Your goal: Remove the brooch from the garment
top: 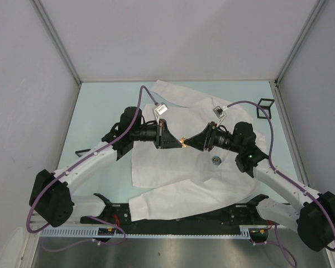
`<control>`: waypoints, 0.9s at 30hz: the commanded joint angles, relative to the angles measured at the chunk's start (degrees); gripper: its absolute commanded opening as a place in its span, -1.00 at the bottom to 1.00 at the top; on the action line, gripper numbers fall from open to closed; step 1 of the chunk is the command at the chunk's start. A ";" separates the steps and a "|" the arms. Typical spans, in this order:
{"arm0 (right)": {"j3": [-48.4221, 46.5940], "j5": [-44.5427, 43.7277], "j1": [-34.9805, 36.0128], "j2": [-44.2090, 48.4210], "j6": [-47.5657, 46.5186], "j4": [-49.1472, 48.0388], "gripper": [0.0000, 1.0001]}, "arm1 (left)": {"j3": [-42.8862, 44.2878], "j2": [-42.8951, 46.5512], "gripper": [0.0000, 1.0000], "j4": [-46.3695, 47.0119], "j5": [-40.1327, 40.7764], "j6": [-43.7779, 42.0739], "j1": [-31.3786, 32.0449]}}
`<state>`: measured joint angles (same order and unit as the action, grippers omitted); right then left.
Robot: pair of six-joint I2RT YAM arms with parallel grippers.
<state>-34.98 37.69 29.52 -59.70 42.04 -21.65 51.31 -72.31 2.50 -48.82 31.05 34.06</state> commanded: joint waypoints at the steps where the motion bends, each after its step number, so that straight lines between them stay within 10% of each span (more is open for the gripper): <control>1: -1.84 2.56 -0.07 -0.85 0.41 -3.49 -0.13 | -0.16 0.07 -1.00 2.86 -1.90 0.15 0.30; 27: -1.84 3.88 -0.07 -3.40 2.43 -4.10 -0.67 | 0.46 -0.20 -0.99 1.19 -2.07 -1.60 1.09</control>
<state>-35.00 41.95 29.54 -62.63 43.38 -24.10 51.31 -73.10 2.44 -49.30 30.92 34.17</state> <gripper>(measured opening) 0.180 0.005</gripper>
